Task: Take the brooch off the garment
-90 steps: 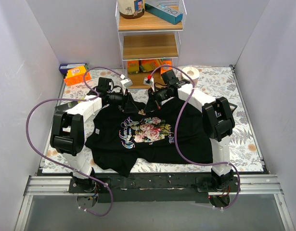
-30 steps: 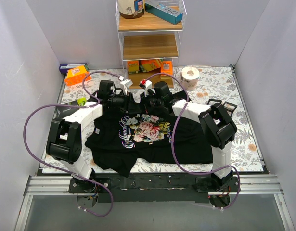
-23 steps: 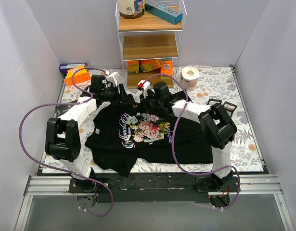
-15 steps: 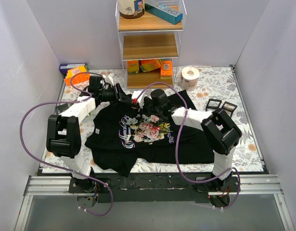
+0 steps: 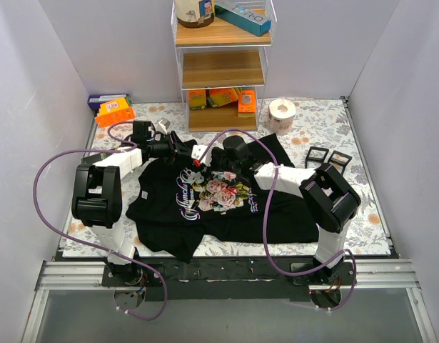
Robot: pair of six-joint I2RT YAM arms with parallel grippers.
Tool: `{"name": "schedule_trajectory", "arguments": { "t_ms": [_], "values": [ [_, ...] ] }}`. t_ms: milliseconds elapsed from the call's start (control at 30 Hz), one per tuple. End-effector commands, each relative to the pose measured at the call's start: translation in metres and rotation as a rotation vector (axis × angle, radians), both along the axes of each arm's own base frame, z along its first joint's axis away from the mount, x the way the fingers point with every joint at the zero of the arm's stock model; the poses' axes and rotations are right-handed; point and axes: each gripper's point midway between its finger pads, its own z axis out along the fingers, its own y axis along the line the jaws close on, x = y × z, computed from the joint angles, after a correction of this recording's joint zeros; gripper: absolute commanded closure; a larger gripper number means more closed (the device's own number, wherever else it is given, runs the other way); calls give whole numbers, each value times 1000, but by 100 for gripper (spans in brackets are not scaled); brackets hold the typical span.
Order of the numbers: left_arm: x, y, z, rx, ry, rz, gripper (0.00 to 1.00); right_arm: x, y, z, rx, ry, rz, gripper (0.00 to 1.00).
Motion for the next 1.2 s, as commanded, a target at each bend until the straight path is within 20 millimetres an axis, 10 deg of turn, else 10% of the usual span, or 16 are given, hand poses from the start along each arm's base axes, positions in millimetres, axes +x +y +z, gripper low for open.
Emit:
{"name": "schedule_trajectory", "arguments": {
  "t_ms": [0, 1167],
  "values": [
    [-3, 8, 12, -51, 40, 33, 64, 9, 0, 36, 47, -124, 0, 99],
    [-2, -1, -7, -287, 254, 66, 77, -8, 9, 33, 0, -164, 128, 99]
  ]
}}
